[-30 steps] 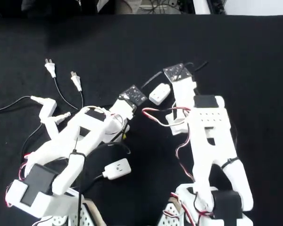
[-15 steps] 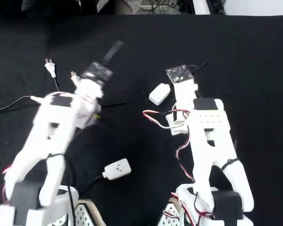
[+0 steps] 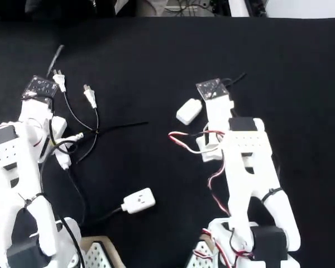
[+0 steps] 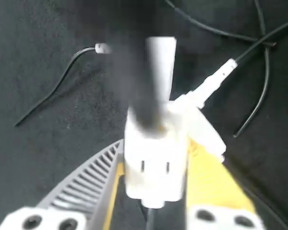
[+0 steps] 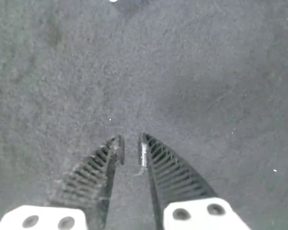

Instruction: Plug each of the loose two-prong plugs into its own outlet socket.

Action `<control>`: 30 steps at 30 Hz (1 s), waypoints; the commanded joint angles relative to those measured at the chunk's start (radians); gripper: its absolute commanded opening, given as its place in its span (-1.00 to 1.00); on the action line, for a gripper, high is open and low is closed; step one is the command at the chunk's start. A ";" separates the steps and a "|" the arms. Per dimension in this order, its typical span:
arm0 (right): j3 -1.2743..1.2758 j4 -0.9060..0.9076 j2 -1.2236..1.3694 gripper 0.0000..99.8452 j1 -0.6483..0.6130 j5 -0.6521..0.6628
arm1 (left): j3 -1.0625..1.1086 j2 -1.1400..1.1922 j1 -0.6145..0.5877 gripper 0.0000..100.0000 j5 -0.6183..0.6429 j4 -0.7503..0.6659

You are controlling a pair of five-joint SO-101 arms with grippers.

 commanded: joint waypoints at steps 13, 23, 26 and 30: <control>0.016 -0.011 -0.021 -0.88 0.009 -0.051 | -0.041 -0.473 0.456 -0.21 -0.048 0.644; 0.033 -0.009 -0.021 -0.88 0.009 -0.051 | 0.306 -0.632 0.802 -0.49 -0.066 0.394; 0.035 -0.009 -0.021 -0.88 0.009 -0.051 | 0.441 -0.557 0.816 -0.42 -0.048 0.230; 0.035 -0.009 -0.021 -0.88 0.009 -0.051 | 0.478 -0.466 0.874 -0.36 0.025 0.166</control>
